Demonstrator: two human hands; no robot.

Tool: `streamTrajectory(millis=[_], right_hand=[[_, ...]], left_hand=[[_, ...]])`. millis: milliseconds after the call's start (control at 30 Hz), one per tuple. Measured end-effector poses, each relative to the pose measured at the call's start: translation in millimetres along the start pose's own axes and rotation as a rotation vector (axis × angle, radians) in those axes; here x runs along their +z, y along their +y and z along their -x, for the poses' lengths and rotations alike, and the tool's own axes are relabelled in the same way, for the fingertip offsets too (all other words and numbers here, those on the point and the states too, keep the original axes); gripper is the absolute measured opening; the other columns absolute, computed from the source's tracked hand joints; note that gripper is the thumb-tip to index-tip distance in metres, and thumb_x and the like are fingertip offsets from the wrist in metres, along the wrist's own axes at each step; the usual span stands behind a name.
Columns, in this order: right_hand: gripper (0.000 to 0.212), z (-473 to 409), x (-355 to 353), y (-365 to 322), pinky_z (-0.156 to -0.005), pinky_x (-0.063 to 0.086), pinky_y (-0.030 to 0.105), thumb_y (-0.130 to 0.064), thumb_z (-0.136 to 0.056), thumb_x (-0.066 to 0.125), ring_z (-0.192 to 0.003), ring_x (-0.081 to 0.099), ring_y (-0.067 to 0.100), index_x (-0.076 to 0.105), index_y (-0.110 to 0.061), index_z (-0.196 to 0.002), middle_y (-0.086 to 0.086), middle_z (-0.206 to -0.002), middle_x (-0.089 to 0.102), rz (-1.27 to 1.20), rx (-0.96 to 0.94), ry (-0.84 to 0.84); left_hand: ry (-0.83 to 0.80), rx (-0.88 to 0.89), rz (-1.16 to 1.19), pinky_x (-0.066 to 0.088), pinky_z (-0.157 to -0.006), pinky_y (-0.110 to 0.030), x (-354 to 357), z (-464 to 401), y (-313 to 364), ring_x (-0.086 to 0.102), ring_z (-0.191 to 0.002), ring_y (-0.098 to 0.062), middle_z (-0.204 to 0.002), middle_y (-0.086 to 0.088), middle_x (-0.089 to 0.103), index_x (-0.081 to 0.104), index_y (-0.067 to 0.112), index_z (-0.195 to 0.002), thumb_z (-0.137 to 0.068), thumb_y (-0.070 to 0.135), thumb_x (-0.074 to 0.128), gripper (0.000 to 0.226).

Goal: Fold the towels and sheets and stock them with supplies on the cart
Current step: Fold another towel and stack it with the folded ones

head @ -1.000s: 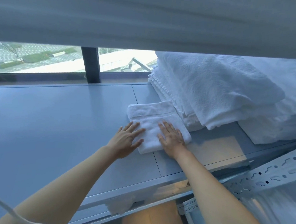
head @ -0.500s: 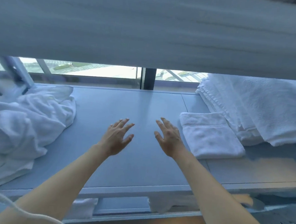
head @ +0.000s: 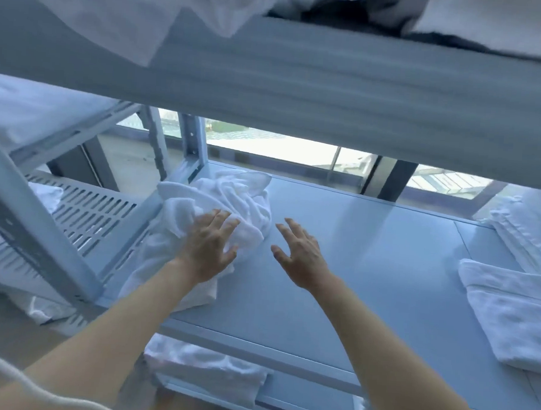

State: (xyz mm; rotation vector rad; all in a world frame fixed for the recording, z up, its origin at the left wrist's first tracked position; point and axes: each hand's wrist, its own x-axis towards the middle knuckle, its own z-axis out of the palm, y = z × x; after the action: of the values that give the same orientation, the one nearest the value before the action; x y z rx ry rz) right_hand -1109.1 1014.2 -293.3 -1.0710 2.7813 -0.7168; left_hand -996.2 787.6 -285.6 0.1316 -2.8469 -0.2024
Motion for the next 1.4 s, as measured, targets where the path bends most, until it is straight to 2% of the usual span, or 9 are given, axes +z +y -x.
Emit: streamTrajectory(millis=[267, 367, 467, 567, 667, 833, 1067, 1167, 1400], right_hand=[[0.104, -61, 43, -96, -0.124, 0.019, 0.053, -0.063, -0.080, 0.075, -0.158, 0.006, 0.024, 0.019, -0.035, -0.162, 0.000, -0.172, 0.006, 0.031, -0.175, -0.043], [0.113, -80, 58, -111, -0.124, 0.017, 0.052, -0.062, -0.073, 0.081, -0.158, 0.001, 0.027, 0.016, -0.040, -0.163, 0.002, -0.173, -0.002, 0.050, -0.136, -0.093], [0.094, -87, 73, -115, -0.120, 0.031, 0.052, -0.046, -0.079, 0.079, -0.153, 0.016, 0.036, 0.030, -0.038, -0.159, 0.010, -0.168, 0.012, 0.100, -0.089, -0.139], [0.063, -86, 82, -119, -0.107, 0.044, 0.049, -0.021, -0.077, 0.072, -0.134, 0.037, 0.038, 0.056, -0.026, -0.137, 0.011, -0.140, 0.037, 0.050, -0.144, -0.058], [0.046, -82, 74, -121, -0.099, 0.047, 0.047, -0.004, -0.074, 0.065, -0.121, 0.042, 0.035, 0.063, -0.016, -0.118, 0.010, -0.125, 0.042, -0.042, -0.208, 0.047], [0.042, -76, 22, -117, -0.091, 0.048, 0.039, 0.003, -0.073, 0.065, -0.112, 0.047, 0.035, 0.067, -0.012, -0.112, 0.012, -0.128, 0.048, -0.069, -0.285, 0.333], [0.047, -45, -89, -81, -0.098, 0.045, 0.034, 0.006, -0.070, 0.063, -0.114, 0.050, 0.033, 0.067, -0.013, -0.112, 0.010, -0.121, 0.049, -0.134, -0.205, 0.741], [0.046, -17, -120, -49, -0.103, 0.043, 0.037, 0.006, -0.072, 0.063, -0.117, 0.049, 0.033, 0.067, -0.014, -0.114, 0.010, -0.121, 0.050, -0.118, -0.109, 0.787], [0.044, 76, -139, 62, -0.092, 0.047, 0.039, 0.008, -0.074, 0.060, -0.105, 0.050, 0.034, 0.065, -0.012, -0.112, 0.009, -0.120, 0.048, 0.016, 0.111, 0.717]], left_hand=[[-0.004, -0.179, -0.168, 0.020, -0.116, -0.062, -15, 41, -79, 0.036, -0.146, -0.034, -0.153, -0.010, 0.047, 0.057, 0.025, -0.141, -0.079, 0.069, 0.065, 0.077], [-0.160, -0.285, -0.129, 0.022, -0.117, -0.062, -10, 59, -101, 0.021, -0.152, -0.032, -0.164, -0.006, 0.030, 0.041, 0.039, -0.151, -0.071, 0.082, 0.059, 0.092], [-0.242, -0.322, -0.092, 0.030, -0.117, -0.053, -5, 75, -114, 0.024, -0.151, -0.028, -0.164, -0.004, 0.027, 0.034, 0.041, -0.154, -0.070, 0.070, 0.063, 0.094], [-0.177, -0.316, -0.070, 0.046, -0.101, -0.050, -6, 78, -115, 0.044, -0.132, -0.031, -0.143, -0.005, 0.047, 0.055, 0.028, -0.139, -0.075, 0.039, 0.072, 0.068], [-0.044, -0.279, -0.027, 0.051, -0.087, -0.051, -14, 71, -110, 0.055, -0.112, -0.038, -0.118, -0.010, 0.058, 0.067, 0.013, -0.117, -0.076, 0.010, 0.071, 0.041], [0.237, -0.198, 0.056, 0.053, -0.077, -0.053, -52, 42, -91, 0.058, -0.100, -0.039, -0.107, -0.013, 0.060, 0.069, 0.006, -0.105, -0.076, -0.005, 0.069, 0.031], [0.576, 0.042, 0.166, 0.050, -0.085, -0.049, -103, -32, -23, 0.054, -0.100, -0.039, -0.109, -0.017, 0.057, 0.065, 0.005, -0.104, -0.074, -0.004, 0.069, 0.032], [0.551, 0.150, 0.225, 0.048, -0.084, -0.049, -92, -52, 30, 0.054, -0.099, -0.037, -0.108, -0.013, 0.057, 0.066, 0.007, -0.102, -0.073, -0.002, 0.066, 0.030], [0.286, 0.301, 0.381, 0.048, -0.080, -0.048, -8, -52, 139, 0.053, -0.094, -0.034, -0.103, -0.008, 0.056, 0.066, 0.009, -0.103, -0.069, -0.004, 0.070, 0.036]])
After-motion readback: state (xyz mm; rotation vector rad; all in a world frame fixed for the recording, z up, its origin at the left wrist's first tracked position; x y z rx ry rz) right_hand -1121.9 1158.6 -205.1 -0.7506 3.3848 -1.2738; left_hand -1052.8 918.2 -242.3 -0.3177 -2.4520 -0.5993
